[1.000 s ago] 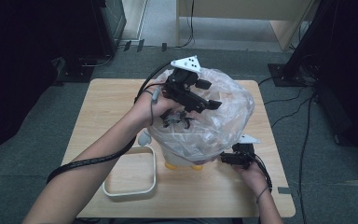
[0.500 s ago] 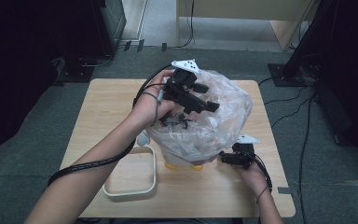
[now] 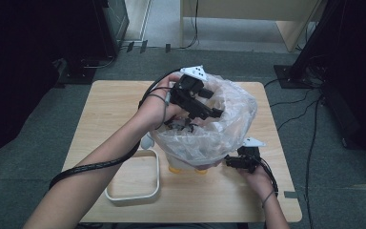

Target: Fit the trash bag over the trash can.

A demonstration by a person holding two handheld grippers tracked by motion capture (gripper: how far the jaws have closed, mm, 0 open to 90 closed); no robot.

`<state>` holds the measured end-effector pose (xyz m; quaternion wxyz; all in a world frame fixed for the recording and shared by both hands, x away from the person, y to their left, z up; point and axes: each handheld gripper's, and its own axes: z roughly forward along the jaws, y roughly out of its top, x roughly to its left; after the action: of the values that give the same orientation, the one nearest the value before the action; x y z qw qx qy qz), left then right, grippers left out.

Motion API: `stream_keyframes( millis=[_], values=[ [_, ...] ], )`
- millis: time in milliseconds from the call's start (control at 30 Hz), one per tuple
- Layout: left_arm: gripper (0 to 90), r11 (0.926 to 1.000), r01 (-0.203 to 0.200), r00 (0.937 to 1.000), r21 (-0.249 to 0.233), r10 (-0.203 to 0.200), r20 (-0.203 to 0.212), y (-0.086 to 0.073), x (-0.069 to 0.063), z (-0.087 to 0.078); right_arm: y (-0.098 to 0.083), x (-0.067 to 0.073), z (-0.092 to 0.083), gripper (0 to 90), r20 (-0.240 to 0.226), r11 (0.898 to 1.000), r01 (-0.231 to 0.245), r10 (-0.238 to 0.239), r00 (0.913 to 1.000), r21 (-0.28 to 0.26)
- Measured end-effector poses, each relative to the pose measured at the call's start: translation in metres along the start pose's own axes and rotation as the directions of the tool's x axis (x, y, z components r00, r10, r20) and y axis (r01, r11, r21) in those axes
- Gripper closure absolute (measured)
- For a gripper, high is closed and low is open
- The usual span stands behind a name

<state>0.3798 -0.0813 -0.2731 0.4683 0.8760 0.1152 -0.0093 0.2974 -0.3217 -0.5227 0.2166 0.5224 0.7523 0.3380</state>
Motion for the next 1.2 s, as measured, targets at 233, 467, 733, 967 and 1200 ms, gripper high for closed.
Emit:
stream_keyframes(
  millis=[233, 467, 733, 967, 1200],
  values=[
    [20.7, 0.9981, -0.060, 0.9970, 0.013, 0.060, 0.049, 0.002, 0.002, 0.002, 0.000, 0.000, 0.000, 15.2, -0.001, 1.000, 0.003, -0.003, 1.0000, 0.001],
    [20.6, 0.9986, -0.052, 0.9958, 0.008, 0.051, 0.076, 0.000, 0.002, 0.002, 0.000, 0.000, 0.000, 15.2, -0.001, 1.000, 0.003, -0.003, 1.0000, 0.001],
    [20.6, 0.9984, -0.042, 0.9939, -0.039, 0.046, 0.100, -0.007, 0.004, 0.006, 0.000, 0.000, 0.000, 15.2, -0.001, 1.000, 0.003, -0.003, 1.0000, 0.001],
    [20.1, 0.9981, -0.025, 0.9894, -0.056, 0.032, 0.142, -0.011, 0.006, 0.008, 0.000, 0.000, 0.000, 15.2, -0.001, 1.000, 0.003, -0.003, 1.0000, 0.001],
    [18.5, 0.9961, -0.062, 0.9807, -0.063, 0.072, 0.182, -0.012, 0.008, 0.009, 0.000, 0.000, 0.000, 15.2, -0.001, 1.000, 0.003, -0.003, 1.0000, 0.001]
  ],
)
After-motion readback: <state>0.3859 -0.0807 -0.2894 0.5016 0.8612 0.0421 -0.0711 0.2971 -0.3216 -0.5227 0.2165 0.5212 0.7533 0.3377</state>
